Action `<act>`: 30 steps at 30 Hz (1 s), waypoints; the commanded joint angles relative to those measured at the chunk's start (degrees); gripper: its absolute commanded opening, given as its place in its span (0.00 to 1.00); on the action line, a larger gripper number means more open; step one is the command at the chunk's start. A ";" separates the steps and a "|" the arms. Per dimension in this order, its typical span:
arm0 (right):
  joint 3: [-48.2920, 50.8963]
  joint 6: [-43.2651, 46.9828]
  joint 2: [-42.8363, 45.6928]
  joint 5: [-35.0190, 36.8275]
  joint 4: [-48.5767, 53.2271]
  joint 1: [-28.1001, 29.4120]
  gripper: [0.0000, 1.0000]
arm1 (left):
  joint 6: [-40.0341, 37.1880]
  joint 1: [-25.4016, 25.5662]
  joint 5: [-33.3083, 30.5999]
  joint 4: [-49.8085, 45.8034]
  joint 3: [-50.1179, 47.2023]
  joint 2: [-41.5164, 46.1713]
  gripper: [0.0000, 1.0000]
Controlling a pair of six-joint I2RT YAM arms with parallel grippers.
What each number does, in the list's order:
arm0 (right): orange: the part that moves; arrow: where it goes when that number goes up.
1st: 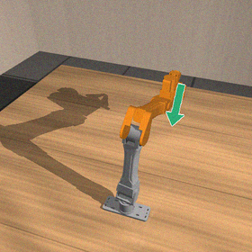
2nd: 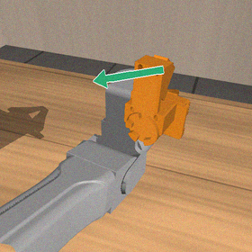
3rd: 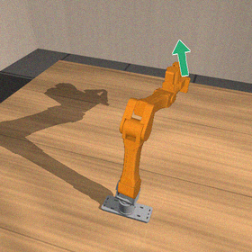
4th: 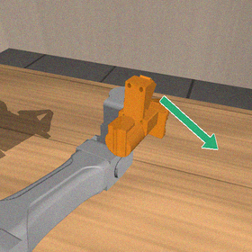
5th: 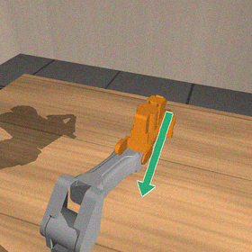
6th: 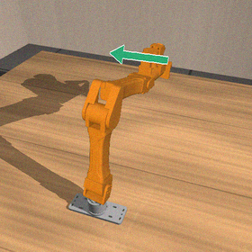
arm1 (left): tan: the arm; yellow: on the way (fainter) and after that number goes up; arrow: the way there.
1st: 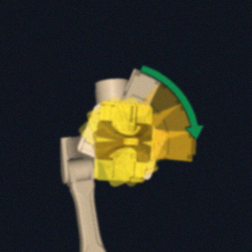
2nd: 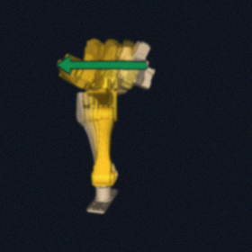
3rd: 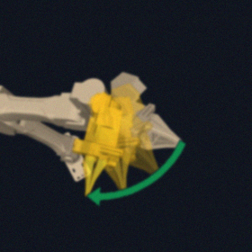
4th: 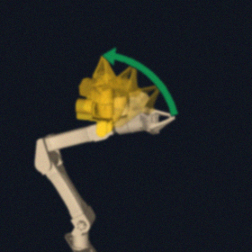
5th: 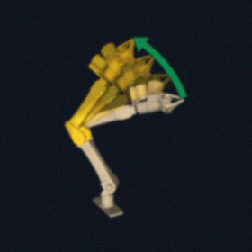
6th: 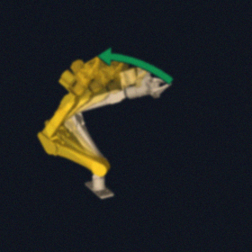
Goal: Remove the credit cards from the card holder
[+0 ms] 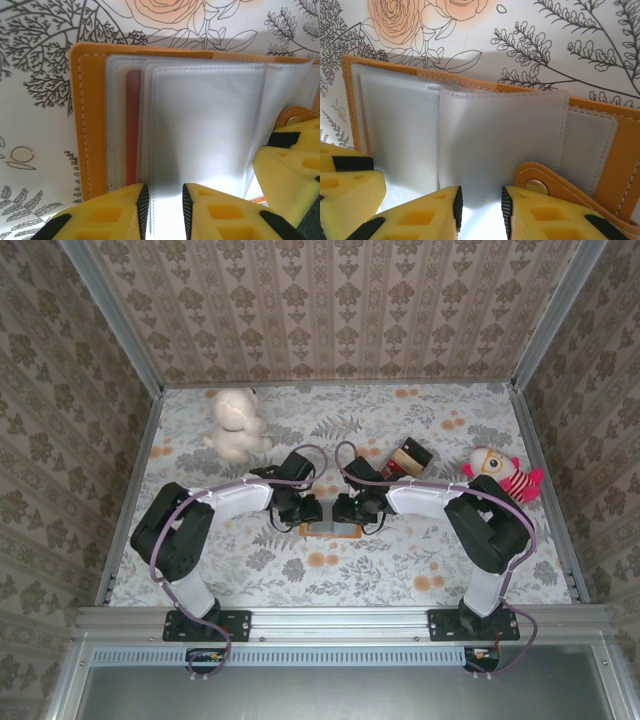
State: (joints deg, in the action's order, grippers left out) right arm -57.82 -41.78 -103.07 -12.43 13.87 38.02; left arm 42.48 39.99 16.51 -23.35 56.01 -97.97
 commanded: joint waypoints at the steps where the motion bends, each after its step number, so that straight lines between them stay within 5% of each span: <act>1: 1.31 -0.05 -3.82 1.58 2.56 0.19 0.28 | 0.52 -0.11 2.68 2.38 -0.48 -1.95 0.26; 10: 3.05 -0.84 -2.16 -1.49 -1.11 0.03 0.29 | 0.23 -0.42 4.15 3.67 -0.40 -2.57 0.21; 19: 4.99 -1.20 -0.91 -1.77 -3.99 -0.23 0.43 | 0.22 -0.45 4.20 4.05 -1.32 -3.01 0.13; 30: 3.79 -0.25 -5.38 7.30 2.96 1.26 0.42 | -0.72 -0.86 7.04 5.42 -0.48 0.04 0.09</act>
State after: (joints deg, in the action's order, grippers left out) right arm -56.14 -42.19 -102.54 -11.20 10.02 38.79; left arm 42.44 38.92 20.18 -21.23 55.90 -98.89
